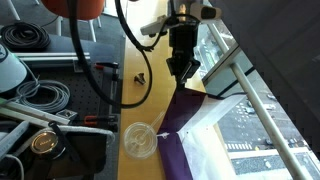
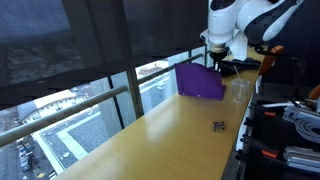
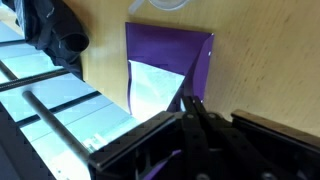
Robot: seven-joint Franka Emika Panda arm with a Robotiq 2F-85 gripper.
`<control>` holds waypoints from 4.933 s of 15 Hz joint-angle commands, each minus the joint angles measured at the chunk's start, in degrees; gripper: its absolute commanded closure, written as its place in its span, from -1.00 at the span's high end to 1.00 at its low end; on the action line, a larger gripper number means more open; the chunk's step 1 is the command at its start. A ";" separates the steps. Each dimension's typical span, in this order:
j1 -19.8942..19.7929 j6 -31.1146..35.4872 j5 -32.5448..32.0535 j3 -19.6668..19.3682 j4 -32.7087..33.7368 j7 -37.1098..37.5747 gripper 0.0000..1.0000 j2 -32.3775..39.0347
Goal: Open the folder
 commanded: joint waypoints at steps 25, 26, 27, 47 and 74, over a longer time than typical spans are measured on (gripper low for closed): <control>-1.11 22.11 -3.60 3.21 -13.43 -2.88 -0.99 -9.87; -1.07 21.91 -3.95 3.28 -13.44 -3.16 -0.99 -9.81; -1.04 22.12 -3.55 3.19 -13.45 -4.37 -0.99 -9.56; 1.07 24.03 18.65 4.84 -13.34 -21.36 -0.99 -3.42; 0.04 11.95 59.61 5.86 -6.25 -47.46 1.00 -7.79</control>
